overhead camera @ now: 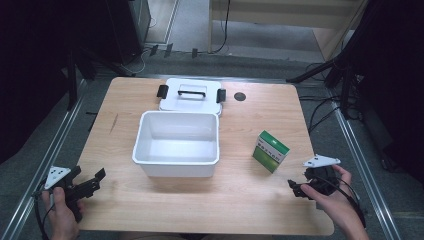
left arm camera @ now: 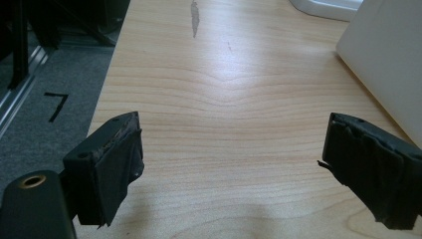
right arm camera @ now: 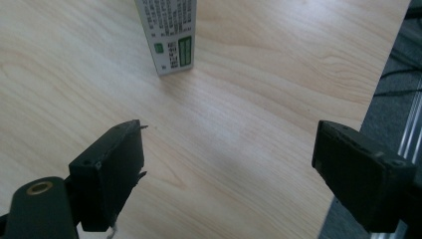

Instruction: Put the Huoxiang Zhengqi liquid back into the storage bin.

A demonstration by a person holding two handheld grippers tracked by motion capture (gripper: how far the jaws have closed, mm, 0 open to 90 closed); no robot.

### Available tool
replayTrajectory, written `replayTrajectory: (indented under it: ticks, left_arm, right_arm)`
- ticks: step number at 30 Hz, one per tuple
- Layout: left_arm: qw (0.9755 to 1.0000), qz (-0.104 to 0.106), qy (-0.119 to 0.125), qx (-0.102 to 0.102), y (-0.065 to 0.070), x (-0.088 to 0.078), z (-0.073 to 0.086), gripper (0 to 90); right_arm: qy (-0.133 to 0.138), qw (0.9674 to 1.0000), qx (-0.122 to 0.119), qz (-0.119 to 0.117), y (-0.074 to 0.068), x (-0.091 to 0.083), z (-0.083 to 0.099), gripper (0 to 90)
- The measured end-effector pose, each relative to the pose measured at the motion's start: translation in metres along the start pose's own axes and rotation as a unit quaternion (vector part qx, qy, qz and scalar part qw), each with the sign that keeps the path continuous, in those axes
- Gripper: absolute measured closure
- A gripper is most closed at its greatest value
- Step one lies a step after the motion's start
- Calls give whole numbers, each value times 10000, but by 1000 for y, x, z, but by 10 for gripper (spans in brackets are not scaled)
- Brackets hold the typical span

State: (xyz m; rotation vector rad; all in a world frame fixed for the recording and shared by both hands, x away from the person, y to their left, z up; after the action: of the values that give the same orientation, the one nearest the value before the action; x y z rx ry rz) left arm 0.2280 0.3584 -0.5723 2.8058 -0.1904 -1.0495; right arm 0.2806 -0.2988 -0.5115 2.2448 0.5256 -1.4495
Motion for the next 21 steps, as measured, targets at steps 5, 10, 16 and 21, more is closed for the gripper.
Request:
replayTrajectory:
  ticks: [5,10,16,21]
  left_arm:
    - [10000,7,1,-4,0,0,0,99]
    - [10000,6,-11,2,0,0,0,99]
    - [10000,8,-12,-12,0,0,0,99]
    - [10000,10,-8,-10,0,0,0,99]
  right_arm:
    - [-837,9958,-335,-154,3,-6,-16,144]
    - [-1354,9892,-537,-168,5,-11,-31,148]
    - [-1693,9831,-654,-255,5,-17,-49,148]
    - [-1834,9797,-797,-170,5,-20,-61,154]
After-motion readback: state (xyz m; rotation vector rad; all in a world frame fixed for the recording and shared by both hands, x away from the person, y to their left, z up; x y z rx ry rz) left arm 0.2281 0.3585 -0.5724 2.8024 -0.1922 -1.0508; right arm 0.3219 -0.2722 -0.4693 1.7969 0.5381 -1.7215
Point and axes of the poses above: each handheld gripper's, and its own axes: x roughly forward along the jaws, z roughly out of its underside, y roughly to its right, the point moved 4 cm from there along x, roughly forward along the jaws, and after that the axes turned 11 degrees about -y, right-handed, at the moved point
